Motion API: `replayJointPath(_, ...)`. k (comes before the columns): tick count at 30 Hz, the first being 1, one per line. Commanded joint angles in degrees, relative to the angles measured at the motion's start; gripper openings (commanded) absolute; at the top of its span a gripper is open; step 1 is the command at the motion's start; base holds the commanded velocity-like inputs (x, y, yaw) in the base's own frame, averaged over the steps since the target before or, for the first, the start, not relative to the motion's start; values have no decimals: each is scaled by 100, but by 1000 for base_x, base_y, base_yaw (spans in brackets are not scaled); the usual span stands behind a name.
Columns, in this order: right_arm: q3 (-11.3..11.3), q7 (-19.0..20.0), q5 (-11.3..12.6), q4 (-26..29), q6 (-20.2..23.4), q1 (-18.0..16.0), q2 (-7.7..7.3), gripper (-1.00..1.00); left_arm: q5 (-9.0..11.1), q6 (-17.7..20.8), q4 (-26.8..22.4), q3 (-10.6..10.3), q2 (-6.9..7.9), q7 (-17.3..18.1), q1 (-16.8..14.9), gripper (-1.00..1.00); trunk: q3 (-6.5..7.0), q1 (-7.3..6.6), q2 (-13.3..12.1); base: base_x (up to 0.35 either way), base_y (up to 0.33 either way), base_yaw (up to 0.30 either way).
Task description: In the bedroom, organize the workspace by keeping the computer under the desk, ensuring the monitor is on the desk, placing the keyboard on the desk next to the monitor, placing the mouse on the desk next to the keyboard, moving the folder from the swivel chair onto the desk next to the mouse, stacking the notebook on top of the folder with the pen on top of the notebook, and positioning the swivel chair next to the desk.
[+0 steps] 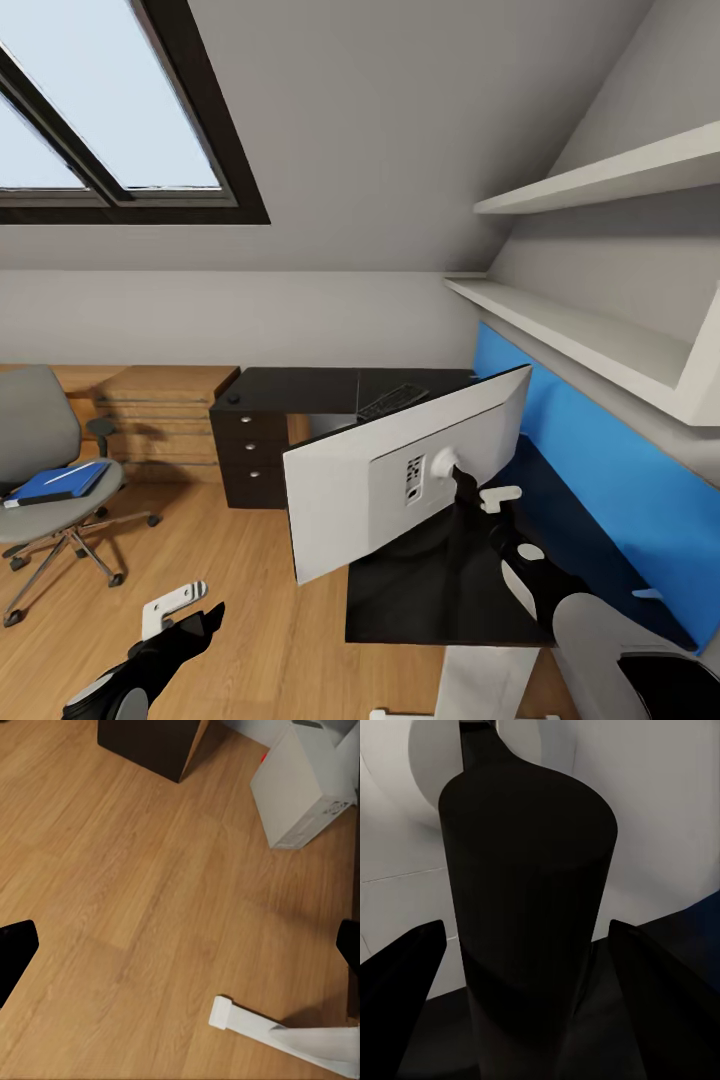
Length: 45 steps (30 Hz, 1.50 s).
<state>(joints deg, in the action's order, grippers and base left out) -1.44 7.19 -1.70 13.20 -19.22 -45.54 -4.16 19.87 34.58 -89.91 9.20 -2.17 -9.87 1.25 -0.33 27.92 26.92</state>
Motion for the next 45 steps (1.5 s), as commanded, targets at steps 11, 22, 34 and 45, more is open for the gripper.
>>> replayJointPath(11, 4, 17, -57, -24, 129, 1, -6, -100, 61, 23, 12, 3, -3, -44, -1, 100, -5, 6, 1, 101, 0, 0)
replayJointPath(22, 12, 620, -52, -22, 134, 1, -241, -100, 61, 23, 19, 3, -3, -42, 0, 100, -5, 6, 1, 1, 0, 0)
replayJointPath(34, 16, 607, -41, -20, 135, 1, -314, -100, 59, 23, 20, 3, -3, -47, 1, 100, -5, 6, 1, 58, -49, 0)
replayJointPath(45, 22, 602, -41, -20, 114, 1, -315, -100, 58, 23, 21, 3, 3, -46, -1, 100, -5, 6, 1, 61, -121, 0)
